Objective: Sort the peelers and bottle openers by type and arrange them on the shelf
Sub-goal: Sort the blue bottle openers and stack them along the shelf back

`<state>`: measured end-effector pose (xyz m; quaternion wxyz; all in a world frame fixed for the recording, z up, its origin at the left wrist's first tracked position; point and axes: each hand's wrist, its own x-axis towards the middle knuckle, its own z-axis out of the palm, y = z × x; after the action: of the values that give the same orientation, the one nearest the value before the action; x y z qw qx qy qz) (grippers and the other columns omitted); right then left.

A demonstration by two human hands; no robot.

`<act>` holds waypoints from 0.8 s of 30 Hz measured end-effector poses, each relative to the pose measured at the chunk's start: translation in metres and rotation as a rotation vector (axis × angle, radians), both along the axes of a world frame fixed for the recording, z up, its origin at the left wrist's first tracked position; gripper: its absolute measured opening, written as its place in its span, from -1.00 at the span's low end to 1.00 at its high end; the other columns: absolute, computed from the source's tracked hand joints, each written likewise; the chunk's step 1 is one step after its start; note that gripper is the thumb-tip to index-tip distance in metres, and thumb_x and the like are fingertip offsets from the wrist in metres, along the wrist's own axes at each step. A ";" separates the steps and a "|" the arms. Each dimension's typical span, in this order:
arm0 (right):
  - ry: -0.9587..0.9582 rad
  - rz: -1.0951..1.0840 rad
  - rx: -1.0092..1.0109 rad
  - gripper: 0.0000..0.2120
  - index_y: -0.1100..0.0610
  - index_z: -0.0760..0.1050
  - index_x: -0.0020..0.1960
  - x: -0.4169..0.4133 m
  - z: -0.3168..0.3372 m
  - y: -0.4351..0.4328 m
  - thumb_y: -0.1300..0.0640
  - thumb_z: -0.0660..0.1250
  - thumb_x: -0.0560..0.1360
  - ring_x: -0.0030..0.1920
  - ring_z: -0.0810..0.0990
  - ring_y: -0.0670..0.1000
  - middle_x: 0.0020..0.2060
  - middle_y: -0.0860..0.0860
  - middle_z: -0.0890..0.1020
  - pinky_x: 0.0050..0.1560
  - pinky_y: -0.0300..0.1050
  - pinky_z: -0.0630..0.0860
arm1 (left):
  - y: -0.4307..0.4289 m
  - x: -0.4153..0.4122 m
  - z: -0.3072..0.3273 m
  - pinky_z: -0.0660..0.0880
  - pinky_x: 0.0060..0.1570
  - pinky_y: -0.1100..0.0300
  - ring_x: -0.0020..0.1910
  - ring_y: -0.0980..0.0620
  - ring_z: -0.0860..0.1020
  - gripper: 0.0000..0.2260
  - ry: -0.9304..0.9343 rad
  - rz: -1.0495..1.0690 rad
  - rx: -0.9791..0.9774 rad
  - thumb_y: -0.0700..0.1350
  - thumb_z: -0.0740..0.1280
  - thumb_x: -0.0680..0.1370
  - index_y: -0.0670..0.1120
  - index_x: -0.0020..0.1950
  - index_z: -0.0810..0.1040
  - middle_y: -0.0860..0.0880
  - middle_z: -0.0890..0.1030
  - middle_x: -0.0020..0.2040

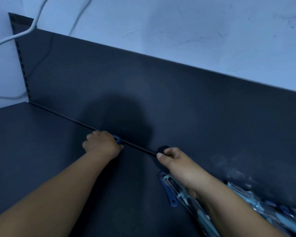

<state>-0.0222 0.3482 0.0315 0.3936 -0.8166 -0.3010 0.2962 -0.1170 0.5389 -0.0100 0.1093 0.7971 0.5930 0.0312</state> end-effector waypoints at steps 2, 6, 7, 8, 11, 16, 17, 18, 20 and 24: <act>0.017 -0.008 0.006 -0.53 0.09 0.29 0.41 0.002 0.000 -0.005 -0.06 0.25 0.57 0.07 0.43 -0.11 0.08 -0.11 0.45 0.09 -0.23 0.30 | 0.001 0.001 -0.002 0.42 0.09 0.04 0.26 -0.12 0.37 -0.30 -0.031 -0.014 0.025 0.34 0.33 0.40 -0.10 0.36 0.38 -0.12 0.39 0.31; 0.019 -0.027 0.018 -0.53 0.08 0.29 0.41 0.005 -0.001 -0.013 -0.05 0.27 0.57 0.06 0.48 -0.10 0.07 -0.11 0.48 0.08 -0.22 0.33 | 0.002 0.006 -0.004 0.44 0.08 0.02 0.23 -0.14 0.39 -0.42 -0.090 -0.013 0.030 0.25 0.33 0.46 -0.12 0.31 0.46 -0.15 0.42 0.26; 0.014 -0.028 0.020 -0.53 0.07 0.30 0.41 0.006 -0.002 -0.015 -0.05 0.27 0.56 0.04 0.49 -0.11 0.05 -0.12 0.49 0.07 -0.22 0.34 | 0.002 0.007 -0.004 0.44 0.07 0.02 0.22 -0.15 0.39 -0.44 -0.104 -0.007 0.029 0.22 0.33 0.47 -0.13 0.31 0.46 -0.16 0.43 0.26; 0.008 -0.028 0.023 -0.54 0.07 0.30 0.40 0.007 -0.003 -0.017 -0.05 0.27 0.56 0.01 0.49 -0.14 0.03 -0.13 0.50 0.06 -0.23 0.34 | 0.001 0.007 -0.004 0.44 0.06 0.02 0.22 -0.15 0.39 -0.45 -0.117 0.002 0.028 0.21 0.34 0.47 -0.14 0.30 0.46 -0.16 0.43 0.25; -0.014 -0.035 0.044 -0.56 0.07 0.31 0.39 0.008 -0.004 -0.023 -0.02 0.28 0.56 -0.03 0.49 -0.18 0.07 -0.10 0.51 0.02 -0.26 0.36 | 0.000 0.008 -0.003 0.44 0.05 0.02 0.23 -0.15 0.39 -0.45 -0.125 0.015 0.009 0.21 0.35 0.46 -0.13 0.30 0.46 -0.16 0.43 0.26; -0.186 -0.028 0.021 -0.55 0.06 0.33 0.38 0.016 -0.004 -0.038 0.02 0.33 0.54 0.14 0.49 -0.10 0.28 -0.03 0.47 -0.03 -0.37 0.38 | -0.013 0.005 0.003 0.39 0.15 -0.01 0.27 -0.18 0.38 -0.25 -0.097 -0.006 0.098 0.31 0.42 0.34 -0.15 0.34 0.35 -0.17 0.41 0.29; -0.231 -0.017 0.003 -0.55 0.05 0.34 0.38 0.018 -0.004 -0.042 0.02 0.34 0.53 0.15 0.48 -0.10 0.30 -0.04 0.46 -0.02 -0.36 0.37 | -0.019 0.004 0.005 0.37 0.17 -0.03 0.27 -0.19 0.37 -0.23 -0.091 -0.040 0.170 0.31 0.41 0.34 -0.15 0.35 0.31 -0.17 0.39 0.30; -0.281 -0.006 -0.021 -0.54 0.04 0.35 0.37 0.020 -0.004 -0.047 0.00 0.35 0.52 0.18 0.47 -0.09 0.31 -0.05 0.46 0.03 -0.33 0.37 | -0.027 0.004 0.007 0.35 0.18 -0.05 0.28 -0.19 0.35 -0.23 -0.094 -0.091 0.245 0.31 0.39 0.36 -0.14 0.37 0.28 -0.18 0.38 0.30; -0.375 0.028 -0.099 -0.53 -0.01 0.36 0.36 0.021 -0.005 -0.058 -0.04 0.37 0.50 0.23 0.47 -0.06 0.31 -0.07 0.45 0.12 -0.24 0.38 | -0.047 0.007 0.010 0.31 0.20 -0.06 0.29 -0.19 0.32 -0.27 -0.132 -0.234 0.328 0.26 0.35 0.42 -0.10 0.43 0.21 -0.16 0.34 0.32; -0.501 0.092 -0.244 -0.51 -0.07 0.36 0.34 0.015 -0.006 -0.075 -0.09 0.38 0.47 0.28 0.42 -0.02 0.29 -0.06 0.44 0.24 -0.12 0.42 | -0.093 0.017 0.014 0.27 0.25 -0.01 0.34 -0.11 0.30 -0.50 -0.209 -0.594 0.160 0.12 0.28 0.53 0.04 0.44 0.27 -0.06 0.36 0.34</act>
<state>-0.0068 0.2733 0.0255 0.1919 -0.8910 -0.3880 0.1368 -0.0996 0.4455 0.0043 0.1109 0.9338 0.3157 0.1263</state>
